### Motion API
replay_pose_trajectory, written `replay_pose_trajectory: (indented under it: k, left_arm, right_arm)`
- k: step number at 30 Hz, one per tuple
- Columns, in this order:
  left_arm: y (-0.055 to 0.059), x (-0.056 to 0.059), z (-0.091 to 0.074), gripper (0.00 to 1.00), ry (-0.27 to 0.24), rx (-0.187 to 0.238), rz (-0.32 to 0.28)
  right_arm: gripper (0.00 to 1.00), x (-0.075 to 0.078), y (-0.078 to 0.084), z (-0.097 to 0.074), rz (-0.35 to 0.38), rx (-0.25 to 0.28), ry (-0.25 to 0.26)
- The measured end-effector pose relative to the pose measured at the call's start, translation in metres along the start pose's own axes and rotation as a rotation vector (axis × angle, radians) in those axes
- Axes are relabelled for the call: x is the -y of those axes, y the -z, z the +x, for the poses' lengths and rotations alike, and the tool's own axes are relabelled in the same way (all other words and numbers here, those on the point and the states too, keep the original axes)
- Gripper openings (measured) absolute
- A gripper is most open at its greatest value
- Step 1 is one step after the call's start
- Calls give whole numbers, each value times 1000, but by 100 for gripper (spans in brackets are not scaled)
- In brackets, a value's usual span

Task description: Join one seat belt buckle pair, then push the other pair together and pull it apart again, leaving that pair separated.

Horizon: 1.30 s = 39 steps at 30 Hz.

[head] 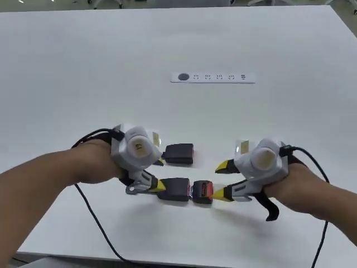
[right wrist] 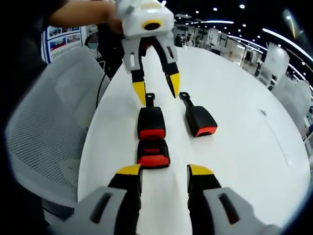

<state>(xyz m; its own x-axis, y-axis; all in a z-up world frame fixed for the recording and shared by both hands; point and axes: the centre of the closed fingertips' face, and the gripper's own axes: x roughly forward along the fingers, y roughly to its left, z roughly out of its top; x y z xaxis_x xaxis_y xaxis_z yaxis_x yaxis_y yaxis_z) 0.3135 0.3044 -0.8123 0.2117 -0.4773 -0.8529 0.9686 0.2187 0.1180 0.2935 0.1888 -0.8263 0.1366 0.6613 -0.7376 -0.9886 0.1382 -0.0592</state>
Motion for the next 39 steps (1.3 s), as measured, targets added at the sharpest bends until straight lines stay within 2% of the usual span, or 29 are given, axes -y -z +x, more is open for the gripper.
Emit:
replay_pose_trajectory:
  k: [2,3,6,8,10,13,16,18,19,23,25,27,31,32,33,35,39]
  left_arm:
    - [-2,-17,3,45,-55,11,10]
    - [-2,-25,5,48,-72,3,12]
    - [-4,-39,10,50,-93,2,6]
    - [-7,-39,13,48,-78,8,-3]
    - [-10,-39,17,48,-58,12,14]
    - [-15,-46,20,49,-54,10,48]
    - [-17,-53,22,48,-54,5,74]
    - [-16,-56,23,47,-49,2,72]
    - [-15,-56,26,47,-31,-1,73]
    - [-9,-51,36,42,15,-19,96]
    - [-4,-50,43,41,22,-36,122]
    - [1,-54,46,37,16,-51,108]
    - [0,-60,46,32,16,-43,90]
    - [1,-59,46,32,27,-45,86]
    - [3,-57,47,31,37,-56,124]
    - [8,-57,51,31,29,-84,151]
    - [6,-58,54,30,45,-71,163]
  right_arm:
    - [38,13,10,-8,1,-12,33]
    - [38,21,16,-14,22,-15,54]
    - [38,39,30,-29,63,-21,96]
    - [38,45,39,-36,64,-35,114]
    - [38,52,47,-45,63,-51,123]
    - [38,69,58,-58,48,-79,162]
    - [38,80,62,-65,64,-80,180]
    - [38,83,66,-65,59,-93,180]
    - [38,84,72,-64,53,-116,172]
    - [38,87,86,-58,53,-147,149]
    - [38,86,94,-54,55,-160,129]
    - [37,87,101,-51,67,-177,117]
    - [37,89,103,-48,89,-165,84]
    - [36,88,104,-48,56,-173,67]
    - [36,89,103,-47,57,-175,56]
    - [36,89,103,-47,62,-193,37]
    - [35,89,103,-45,43,-223,4]
